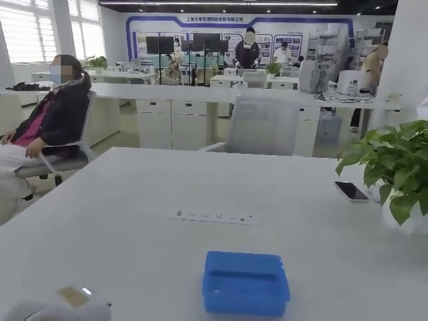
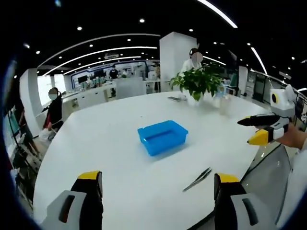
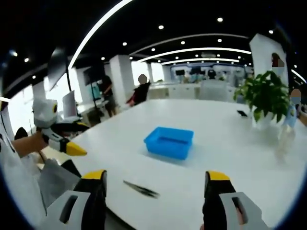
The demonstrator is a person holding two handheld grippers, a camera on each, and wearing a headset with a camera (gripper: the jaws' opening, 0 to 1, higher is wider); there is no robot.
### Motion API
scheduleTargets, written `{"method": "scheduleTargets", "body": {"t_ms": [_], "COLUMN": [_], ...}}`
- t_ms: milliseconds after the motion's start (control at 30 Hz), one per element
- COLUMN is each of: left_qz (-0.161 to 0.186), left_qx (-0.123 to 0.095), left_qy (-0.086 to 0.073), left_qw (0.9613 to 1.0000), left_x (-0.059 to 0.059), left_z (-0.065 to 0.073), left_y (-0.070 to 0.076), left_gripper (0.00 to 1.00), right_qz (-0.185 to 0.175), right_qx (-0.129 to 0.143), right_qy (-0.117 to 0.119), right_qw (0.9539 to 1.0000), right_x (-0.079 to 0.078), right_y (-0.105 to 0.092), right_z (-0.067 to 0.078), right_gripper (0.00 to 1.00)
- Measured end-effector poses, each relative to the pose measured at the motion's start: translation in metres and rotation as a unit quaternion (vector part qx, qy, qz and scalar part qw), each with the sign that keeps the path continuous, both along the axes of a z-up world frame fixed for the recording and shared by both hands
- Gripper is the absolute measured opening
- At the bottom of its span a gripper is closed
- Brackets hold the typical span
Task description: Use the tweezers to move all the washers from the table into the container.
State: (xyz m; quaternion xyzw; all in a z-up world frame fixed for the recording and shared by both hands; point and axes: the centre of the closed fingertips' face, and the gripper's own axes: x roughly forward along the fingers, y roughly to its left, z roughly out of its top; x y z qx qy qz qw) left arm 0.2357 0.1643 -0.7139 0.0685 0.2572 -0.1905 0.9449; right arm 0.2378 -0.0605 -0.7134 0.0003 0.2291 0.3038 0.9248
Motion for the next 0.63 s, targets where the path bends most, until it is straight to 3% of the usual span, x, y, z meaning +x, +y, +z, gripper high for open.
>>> {"method": "scheduleTargets", "body": {"t_ms": [67,200,400,633], "left_qz": [0.014,0.043,0.075,0.084], "left_qx": [-0.003,-0.006,-0.037,-0.051], "left_qy": [-0.004,-0.028,-0.058,-0.062], "left_qw": [0.9999,0.9987,0.9948,0.9933], "left_x": [-0.003,-0.004,-0.002,-0.002], "left_z": [-0.001,0.007,0.021,0.024], "left_y": [0.004,0.012,0.020,0.021], "left_gripper": [0.99,0.99,0.99,0.99], "right_qz": [-0.009,-0.024,-0.036,-0.053], "right_qx": [-0.002,0.001,0.004,0.001], "right_qy": [-0.006,-0.017,-0.016,-0.013], "right_qw": [0.9999,0.9996,0.9992,0.9985], "right_x": [0.001,0.004,0.005,0.005], "right_y": [-0.002,-0.007,-0.012,-0.019], "right_z": [0.001,0.004,0.004,0.001], "right_gripper": [0.85,0.93,0.95,0.97]}}
